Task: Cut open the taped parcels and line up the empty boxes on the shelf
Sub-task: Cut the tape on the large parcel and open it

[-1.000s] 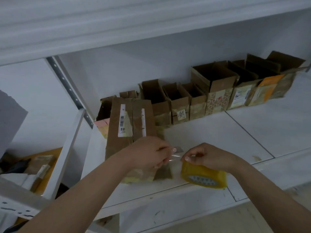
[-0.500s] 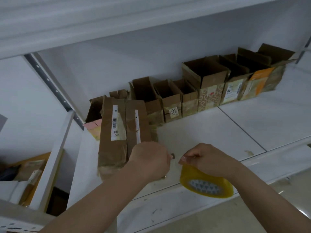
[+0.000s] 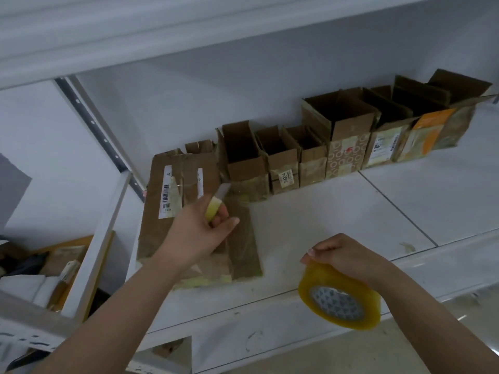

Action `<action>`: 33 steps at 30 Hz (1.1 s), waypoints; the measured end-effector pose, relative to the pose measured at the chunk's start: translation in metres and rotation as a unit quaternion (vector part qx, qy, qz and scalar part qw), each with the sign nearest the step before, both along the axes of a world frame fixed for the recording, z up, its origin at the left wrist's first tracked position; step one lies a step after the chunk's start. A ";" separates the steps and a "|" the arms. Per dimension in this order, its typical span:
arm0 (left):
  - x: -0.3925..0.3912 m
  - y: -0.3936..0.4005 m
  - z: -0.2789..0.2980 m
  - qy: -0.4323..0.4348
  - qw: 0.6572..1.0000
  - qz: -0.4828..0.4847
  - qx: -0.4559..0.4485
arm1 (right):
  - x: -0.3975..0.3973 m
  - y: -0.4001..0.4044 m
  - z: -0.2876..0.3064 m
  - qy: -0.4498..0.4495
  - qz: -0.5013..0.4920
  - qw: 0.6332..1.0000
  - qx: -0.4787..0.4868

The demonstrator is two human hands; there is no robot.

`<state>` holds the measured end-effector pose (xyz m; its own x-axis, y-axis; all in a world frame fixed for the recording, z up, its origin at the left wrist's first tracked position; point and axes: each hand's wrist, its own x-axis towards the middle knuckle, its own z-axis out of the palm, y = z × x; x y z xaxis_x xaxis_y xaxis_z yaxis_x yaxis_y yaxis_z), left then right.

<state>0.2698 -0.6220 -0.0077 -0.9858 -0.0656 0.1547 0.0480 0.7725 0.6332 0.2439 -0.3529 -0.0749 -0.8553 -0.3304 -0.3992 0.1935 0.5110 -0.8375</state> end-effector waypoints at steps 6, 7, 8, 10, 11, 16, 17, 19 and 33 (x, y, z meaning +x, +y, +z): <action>0.012 0.011 0.009 -0.076 0.977 0.027 -0.198 | -0.003 -0.010 0.001 -0.001 0.005 1.000 -0.022; 0.014 0.015 0.008 -0.082 0.966 0.036 -0.242 | -0.003 -0.013 0.000 0.000 0.008 1.000 -0.022; 0.016 0.020 0.007 -0.087 0.952 0.042 -0.290 | -0.003 -0.015 0.000 0.000 0.010 1.000 -0.023; 0.019 0.026 0.001 -0.090 0.921 0.048 -0.375 | -0.002 -0.020 -0.001 0.001 0.013 1.000 -0.023; 0.020 0.028 -0.002 -0.087 0.910 0.048 -0.402 | -0.002 -0.022 -0.001 0.004 0.015 1.000 -0.022; 0.026 0.027 -0.007 -0.072 0.902 0.031 -0.424 | -0.001 -0.026 0.003 0.013 0.022 0.999 -0.025; 0.029 0.026 -0.006 -0.076 0.903 0.022 -0.422 | -0.001 -0.027 0.004 0.015 0.023 0.999 -0.024; 0.032 0.024 -0.003 -0.098 0.918 0.002 -0.384 | 0.000 -0.027 0.004 0.020 0.021 0.999 -0.024; 0.006 -0.012 0.025 -0.095 0.947 0.123 -0.283 | -0.002 -0.043 0.006 0.045 -0.020 0.998 -0.034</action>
<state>0.2756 -0.6338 0.0170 -0.9652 -0.2560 0.0540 -0.2503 0.9636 0.0942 0.2420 -0.3957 -0.0689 -0.8998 -0.3189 -0.2980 0.1354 0.4452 -0.8851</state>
